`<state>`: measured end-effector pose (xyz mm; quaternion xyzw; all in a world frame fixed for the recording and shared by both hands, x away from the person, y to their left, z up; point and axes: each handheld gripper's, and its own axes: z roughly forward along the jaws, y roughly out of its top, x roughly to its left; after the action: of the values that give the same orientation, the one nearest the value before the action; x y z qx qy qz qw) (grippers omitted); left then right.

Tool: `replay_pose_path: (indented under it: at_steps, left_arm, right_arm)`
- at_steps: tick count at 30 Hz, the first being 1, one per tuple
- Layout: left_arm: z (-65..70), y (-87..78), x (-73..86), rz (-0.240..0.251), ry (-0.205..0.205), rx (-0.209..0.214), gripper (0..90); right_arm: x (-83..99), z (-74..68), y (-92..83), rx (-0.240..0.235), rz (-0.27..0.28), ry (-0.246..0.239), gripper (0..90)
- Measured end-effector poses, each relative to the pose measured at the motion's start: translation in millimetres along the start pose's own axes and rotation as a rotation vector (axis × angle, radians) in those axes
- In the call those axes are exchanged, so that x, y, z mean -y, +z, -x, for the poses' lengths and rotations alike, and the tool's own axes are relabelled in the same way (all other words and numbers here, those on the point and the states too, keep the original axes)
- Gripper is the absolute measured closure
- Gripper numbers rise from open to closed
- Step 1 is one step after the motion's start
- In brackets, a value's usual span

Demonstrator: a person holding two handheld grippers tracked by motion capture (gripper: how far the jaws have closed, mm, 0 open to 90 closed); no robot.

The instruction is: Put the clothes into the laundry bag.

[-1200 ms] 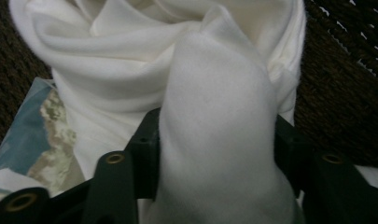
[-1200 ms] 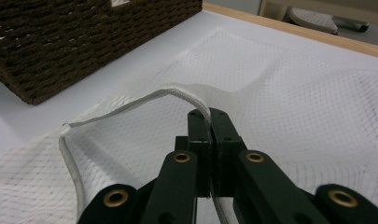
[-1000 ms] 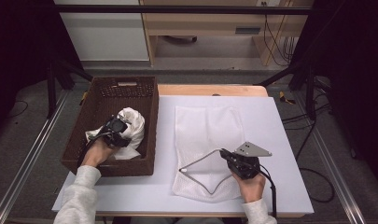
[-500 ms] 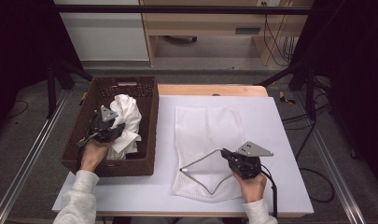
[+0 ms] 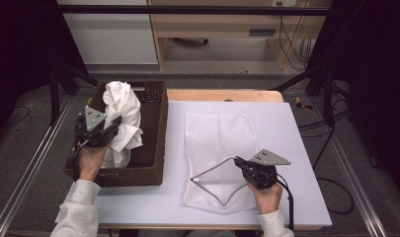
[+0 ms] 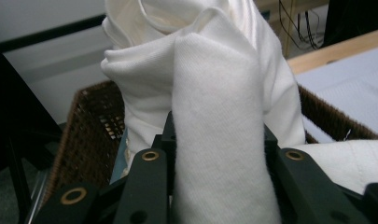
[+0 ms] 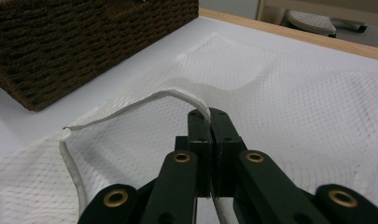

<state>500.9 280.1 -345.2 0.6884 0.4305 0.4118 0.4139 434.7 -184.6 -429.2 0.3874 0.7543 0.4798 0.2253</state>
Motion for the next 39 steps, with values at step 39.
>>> replay_pose_path:
  at_steps: [39]
  left_arm:
    - [10.9,-132.5,-126.9,0.494,-0.091,0.08,66.0]
  right_arm:
    - [-1.9,2.1,-1.1,0.004,0.017,0.013,88.6]
